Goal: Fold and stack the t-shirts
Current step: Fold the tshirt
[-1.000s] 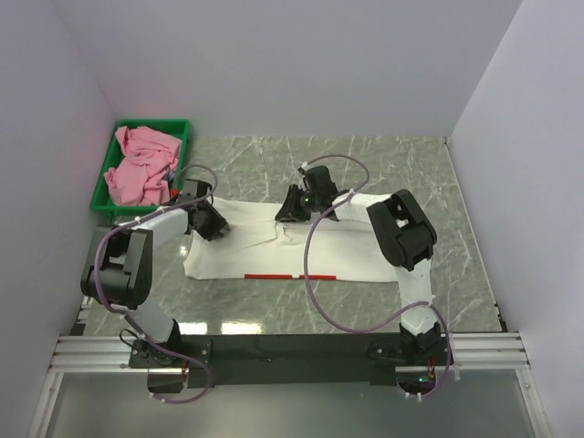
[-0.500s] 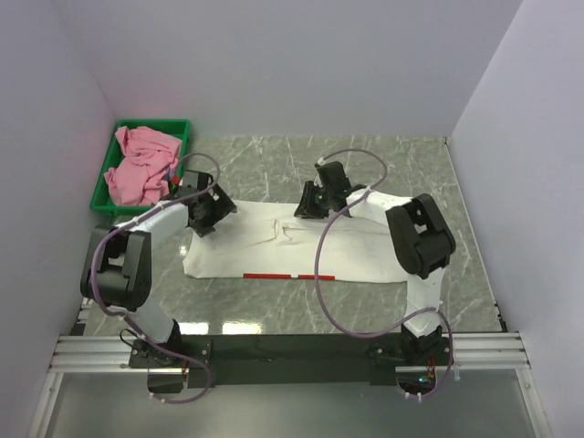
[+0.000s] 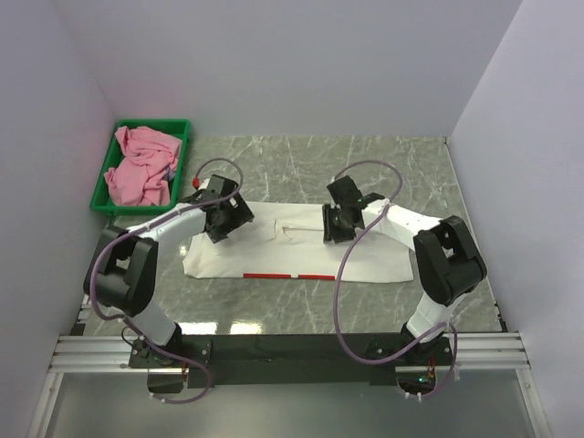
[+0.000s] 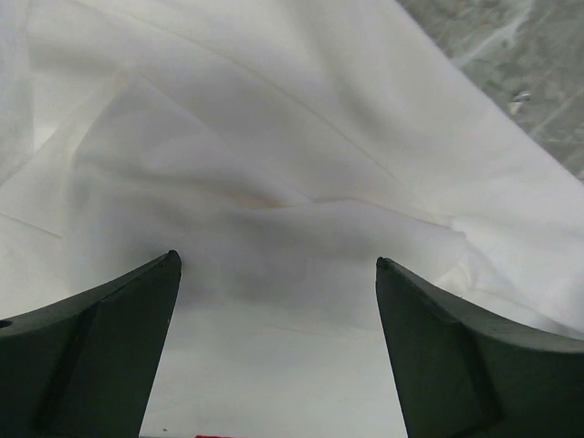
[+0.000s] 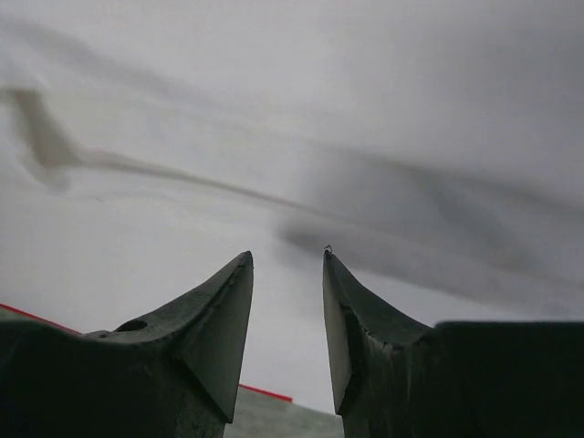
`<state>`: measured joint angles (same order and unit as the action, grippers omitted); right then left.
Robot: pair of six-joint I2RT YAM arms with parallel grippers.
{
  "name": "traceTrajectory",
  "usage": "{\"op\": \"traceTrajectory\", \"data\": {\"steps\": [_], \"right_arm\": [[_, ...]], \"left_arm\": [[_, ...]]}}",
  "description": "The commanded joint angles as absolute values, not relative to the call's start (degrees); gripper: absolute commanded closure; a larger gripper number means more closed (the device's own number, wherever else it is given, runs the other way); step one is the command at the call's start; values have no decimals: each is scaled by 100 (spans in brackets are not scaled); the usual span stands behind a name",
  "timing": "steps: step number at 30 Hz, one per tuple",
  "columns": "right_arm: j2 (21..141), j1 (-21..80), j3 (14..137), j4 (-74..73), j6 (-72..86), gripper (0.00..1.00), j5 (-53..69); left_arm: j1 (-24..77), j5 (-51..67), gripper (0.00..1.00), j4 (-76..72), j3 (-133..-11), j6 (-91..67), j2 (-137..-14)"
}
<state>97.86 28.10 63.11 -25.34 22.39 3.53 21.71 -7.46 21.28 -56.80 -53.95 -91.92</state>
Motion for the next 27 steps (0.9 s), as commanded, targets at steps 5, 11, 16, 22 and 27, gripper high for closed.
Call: {"op": "traceTrajectory", "data": {"steps": [5,11,16,22,27], "right_arm": [[9676,3085,5836,-3252,2092,54,245],[10054,3400,5695,-3462,1881,52,518],[10301,3840,5774,-3822,1424,52,1160],[10537,4490,6353,-4156,1266,54,1800],[11064,4816,7239,-3991,1423,55,2399]], "left_arm": [[2197,-861,6,2118,-5940,-5502,-9843],[2197,-782,6,2399,-6730,-5256,-10669],[2153,-756,6,2689,-7748,-4835,-11451],[2145,-598,4,2970,-9488,-4035,-12672],[2136,-361,2,2962,-10668,-3526,-13533]]}}
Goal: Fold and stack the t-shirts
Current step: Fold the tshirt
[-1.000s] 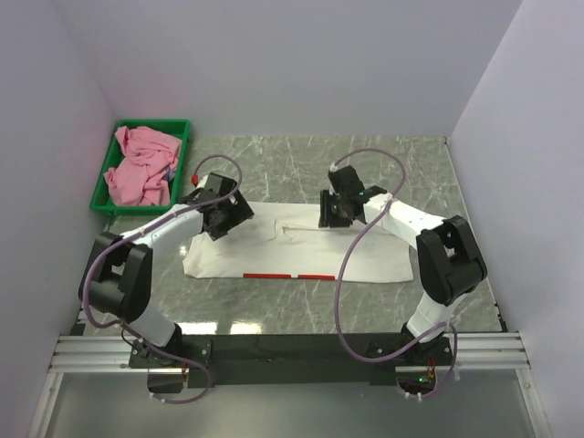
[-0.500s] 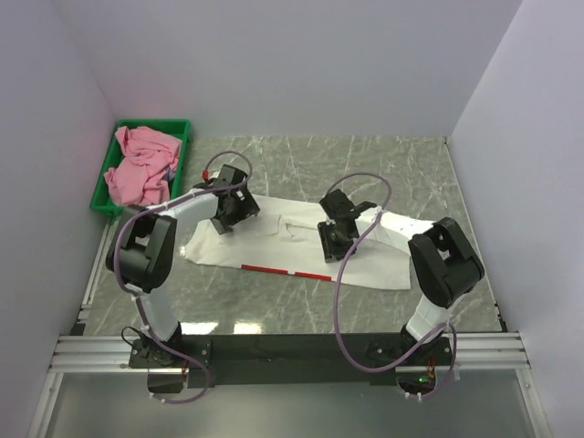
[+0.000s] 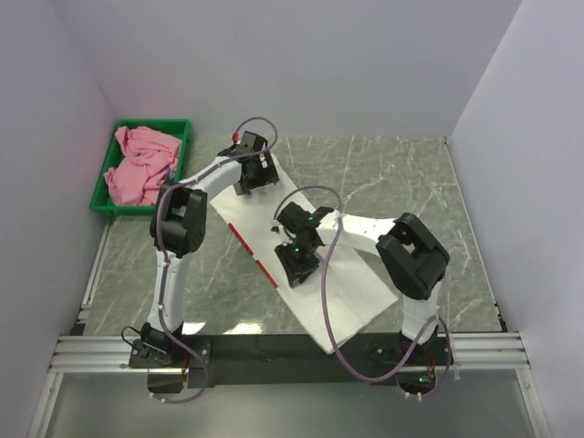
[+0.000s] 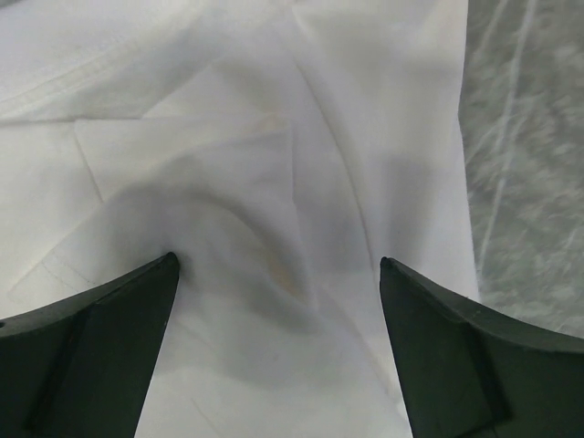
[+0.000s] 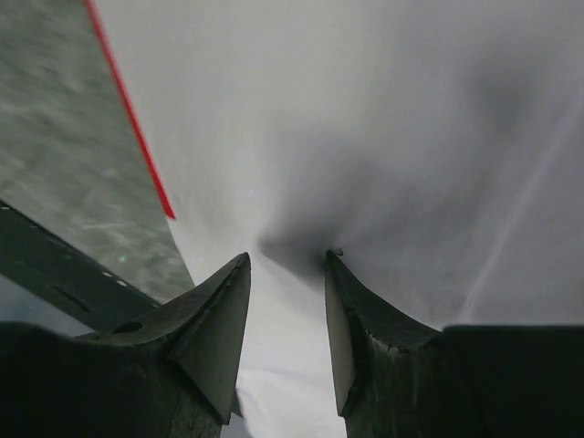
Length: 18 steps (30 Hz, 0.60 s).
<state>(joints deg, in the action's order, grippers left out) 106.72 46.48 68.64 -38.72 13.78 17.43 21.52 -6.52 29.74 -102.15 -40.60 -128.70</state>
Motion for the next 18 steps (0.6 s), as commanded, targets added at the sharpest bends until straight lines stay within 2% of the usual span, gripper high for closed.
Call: {"op": "traceTrajectory", "data": {"steps": [1,4,11,18], "right_arm": [[11152,4886,7381,-3947,1467,55,2399],[11574,4974,7944,-3675,1652,55,2548],[11962,4983,8674,-3050,2109,53,2461],[10674,4756,8062,-2822,2083,50,1627]], "left_arm": [[2127,-265,1,2953,-10853,-3472,-13648],[2083,-45,1,2909,-11625,-3340,-14062],[1828,912,1,2348,-12409,-3524,-14809],[1486,1818,1,1127,-12270,-4130,-14767]]}}
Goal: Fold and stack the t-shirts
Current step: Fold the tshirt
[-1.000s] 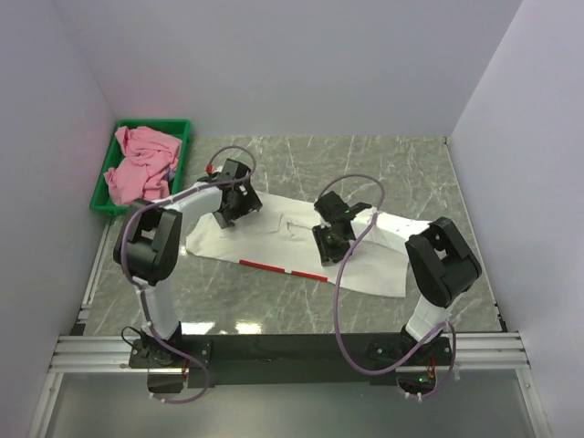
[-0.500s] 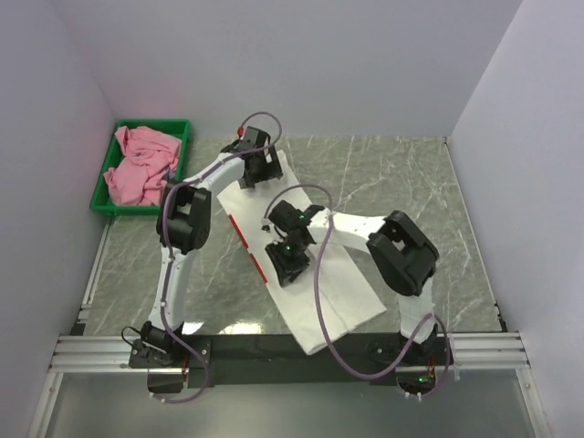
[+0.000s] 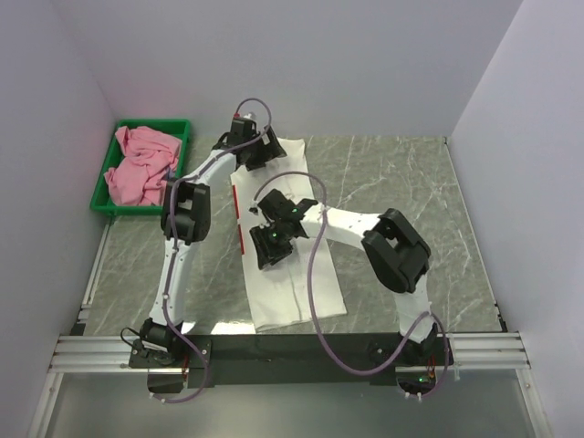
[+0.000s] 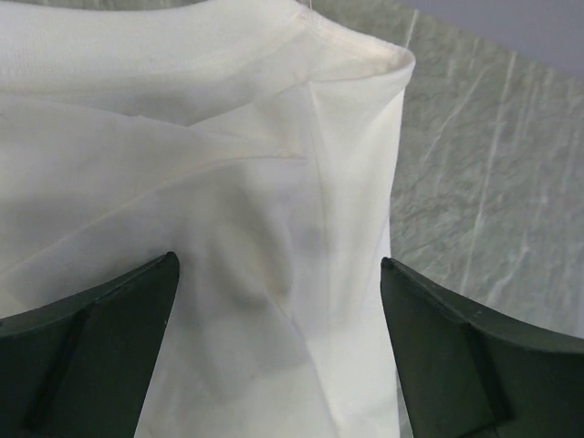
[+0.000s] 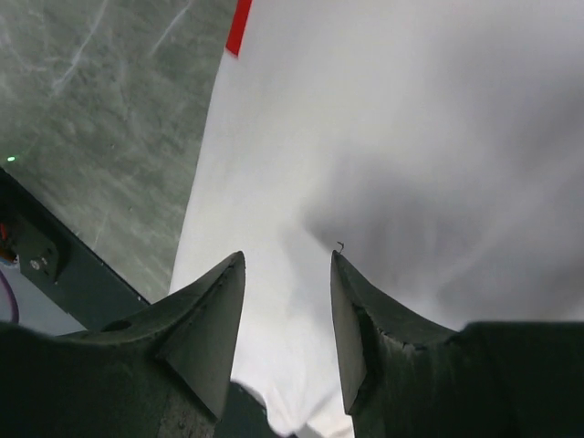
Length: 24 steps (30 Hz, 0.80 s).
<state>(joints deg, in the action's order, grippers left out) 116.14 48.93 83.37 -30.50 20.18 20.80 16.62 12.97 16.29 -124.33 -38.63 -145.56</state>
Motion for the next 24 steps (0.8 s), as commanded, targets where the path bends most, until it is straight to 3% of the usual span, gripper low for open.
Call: {"op": "traceTrajectory", "data": {"steps": [1,7,8,11,17,24], "right_arm": [[10479,4703,7920,-2778,2100,50,1469],[8861,4106,6646,-2663,2373,44,1064],[8259,3791,6070,-2707,2573,37,1107],[7991,3508,5715,-2742,2619,37,1195],[7498,3349,5134,-3059,2672,37,1142],[6944,3340,4509,-3190,2997,39,818]], "left_arm": [[1468,1872,1,1038,-12243,-4148,-14705],[1362,1987,1,720,-11779,-4157,-13581],[1354,1838,0,825,-11438,-4166,-12709],[1362,1583,1,992,-10971,-4175,-12219],[1432,898,0,1983,-9038,-4710,-9849],[2406,-165,1,3356,-6509,-4939,-7719]]}}
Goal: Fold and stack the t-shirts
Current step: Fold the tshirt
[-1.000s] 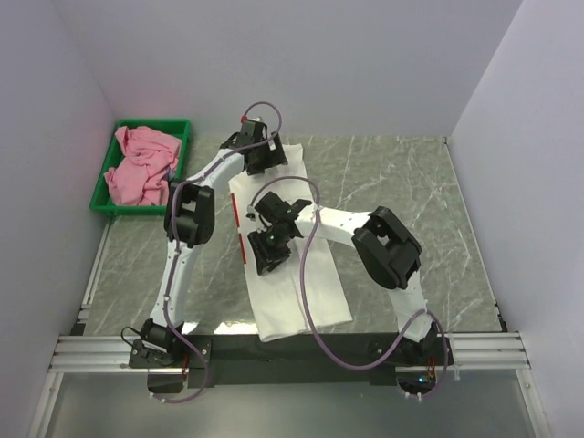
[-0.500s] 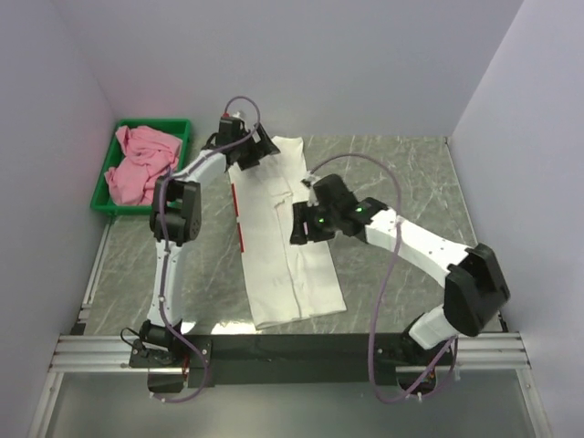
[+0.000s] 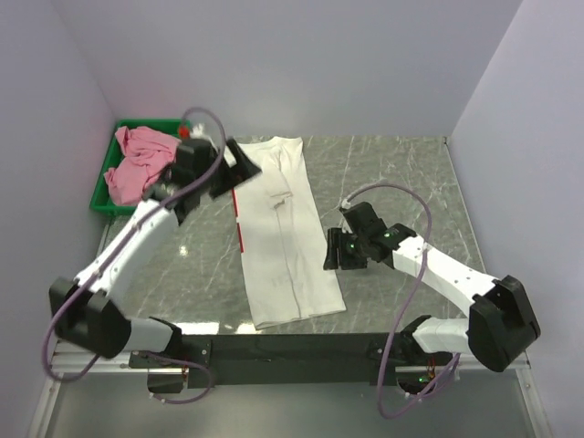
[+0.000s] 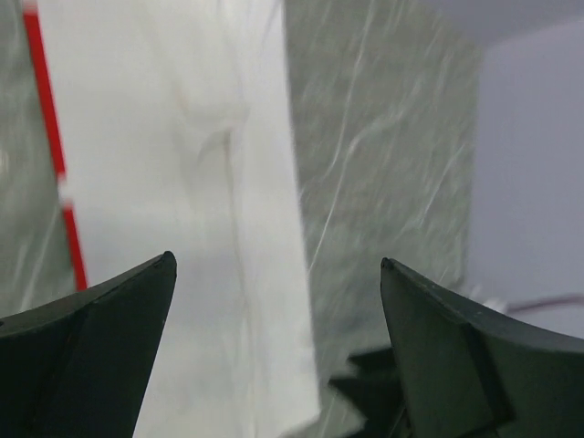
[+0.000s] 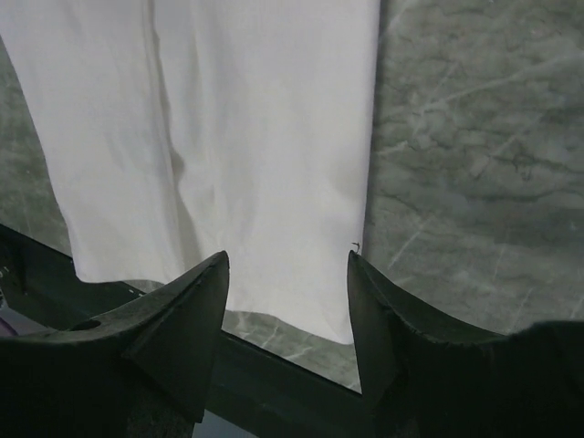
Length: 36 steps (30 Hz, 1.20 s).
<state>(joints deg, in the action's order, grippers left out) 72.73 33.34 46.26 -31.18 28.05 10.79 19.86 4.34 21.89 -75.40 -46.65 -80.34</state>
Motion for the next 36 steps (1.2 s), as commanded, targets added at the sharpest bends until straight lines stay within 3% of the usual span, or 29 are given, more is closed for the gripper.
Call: {"op": "traceTrajectory", "data": {"steps": [1,6,11,19,36], "right_arm": [[6882,3340,4448,-3243,3014,39,774],[6741,3357,4000,-3296,3129,42,808],[6750,3489,3657,-3226,3322,43,923],[7093,3700,3639,-3252,3445,48,932],[7497,4201,3788,-3752,3718,50,633]], "left_arm": [[2495,-202,1,3575,-6243,-5087,-7499],[3188,-115,4,4069,-4583,-5668,-6112],[3857,325,7,3833,-3622,-6485,-5564],[4526,413,20,3920,-3726,-6364,-6582],[5572,343,33,3955,-3981,-6495,-7866]]}}
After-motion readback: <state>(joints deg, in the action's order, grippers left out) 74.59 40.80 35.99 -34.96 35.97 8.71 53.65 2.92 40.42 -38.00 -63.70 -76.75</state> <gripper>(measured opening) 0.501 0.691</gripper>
